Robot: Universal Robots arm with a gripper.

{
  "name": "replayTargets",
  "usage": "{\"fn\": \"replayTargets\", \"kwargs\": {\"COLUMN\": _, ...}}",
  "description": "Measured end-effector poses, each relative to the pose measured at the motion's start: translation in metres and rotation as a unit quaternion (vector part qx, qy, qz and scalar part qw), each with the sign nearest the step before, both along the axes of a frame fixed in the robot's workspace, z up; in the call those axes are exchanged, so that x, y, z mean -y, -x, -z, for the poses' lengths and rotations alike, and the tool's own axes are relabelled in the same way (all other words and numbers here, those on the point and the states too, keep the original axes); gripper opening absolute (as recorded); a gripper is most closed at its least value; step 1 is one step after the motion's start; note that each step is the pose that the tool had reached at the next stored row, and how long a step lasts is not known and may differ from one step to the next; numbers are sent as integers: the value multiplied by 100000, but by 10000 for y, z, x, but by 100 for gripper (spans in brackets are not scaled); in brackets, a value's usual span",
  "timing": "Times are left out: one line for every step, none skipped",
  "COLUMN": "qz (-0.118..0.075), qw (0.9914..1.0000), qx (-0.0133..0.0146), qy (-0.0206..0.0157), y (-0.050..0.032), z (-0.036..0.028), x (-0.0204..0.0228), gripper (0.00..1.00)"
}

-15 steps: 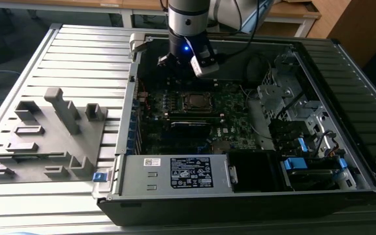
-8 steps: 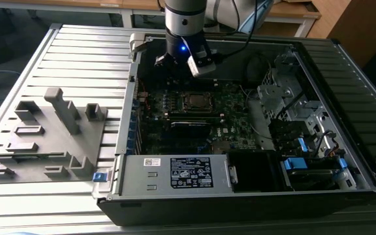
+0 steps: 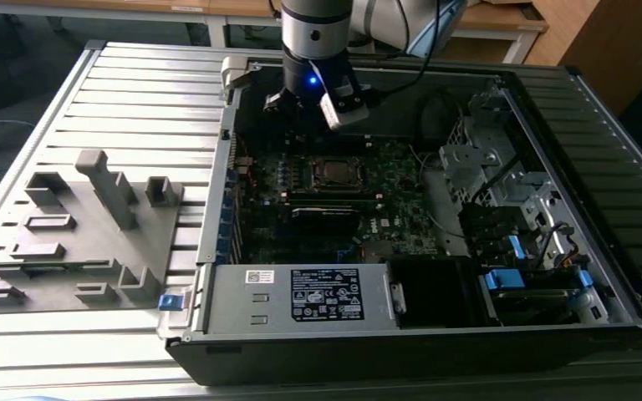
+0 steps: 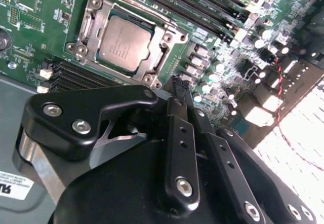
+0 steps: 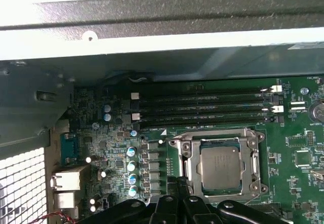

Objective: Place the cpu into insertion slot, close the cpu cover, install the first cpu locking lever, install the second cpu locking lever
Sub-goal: 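Install the first cpu locking lever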

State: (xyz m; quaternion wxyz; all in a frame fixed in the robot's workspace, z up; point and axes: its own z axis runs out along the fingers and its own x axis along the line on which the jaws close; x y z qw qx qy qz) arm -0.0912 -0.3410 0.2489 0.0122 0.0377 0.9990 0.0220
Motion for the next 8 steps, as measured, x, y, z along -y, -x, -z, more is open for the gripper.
{"fn": "replayTargets", "kwargs": {"qz": -2, "qw": 100000, "qx": 1, "qy": 1, "y": 0, "z": -13, "x": 0, "gripper": 11}}
{"fn": "replayTargets", "kwargs": {"qz": 0, "qw": 100000, "qx": -1, "qy": 3, "y": 0, "z": -21, "x": 0, "gripper": 11}}
{"fn": "replayTargets", "kwargs": {"qz": -1, "qw": 100000, "qx": 10, "qy": -13, "y": 0, "z": -20, "x": 0, "gripper": 11}}
{"fn": "replayTargets", "kwargs": {"qz": -2, "qw": 100000, "qx": 8, "qy": -12, "y": 0, "z": -20, "x": 0, "gripper": 11}}
{"fn": "replayTargets", "kwargs": {"qz": 10, "qw": 100000, "qx": 8, "qy": -11, "y": 5, "z": -20, "x": 0, "gripper": 11}}
{"fn": "replayTargets", "kwargs": {"qz": 7, "qw": 100000, "qx": 3, "qy": -6, "y": 13, "z": -20, "x": 0, "gripper": 11}}
{"fn": "replayTargets", "kwargs": {"qz": 1, "qw": 100000, "qx": 3, "qy": -3, "y": 23, "z": -20, "x": 0, "gripper": 11}}
{"fn": "replayTargets", "kwargs": {"qz": 0, "qw": 100000, "qx": 0, "qy": 1, "y": 37, "z": -19, "x": 0, "gripper": 11}}
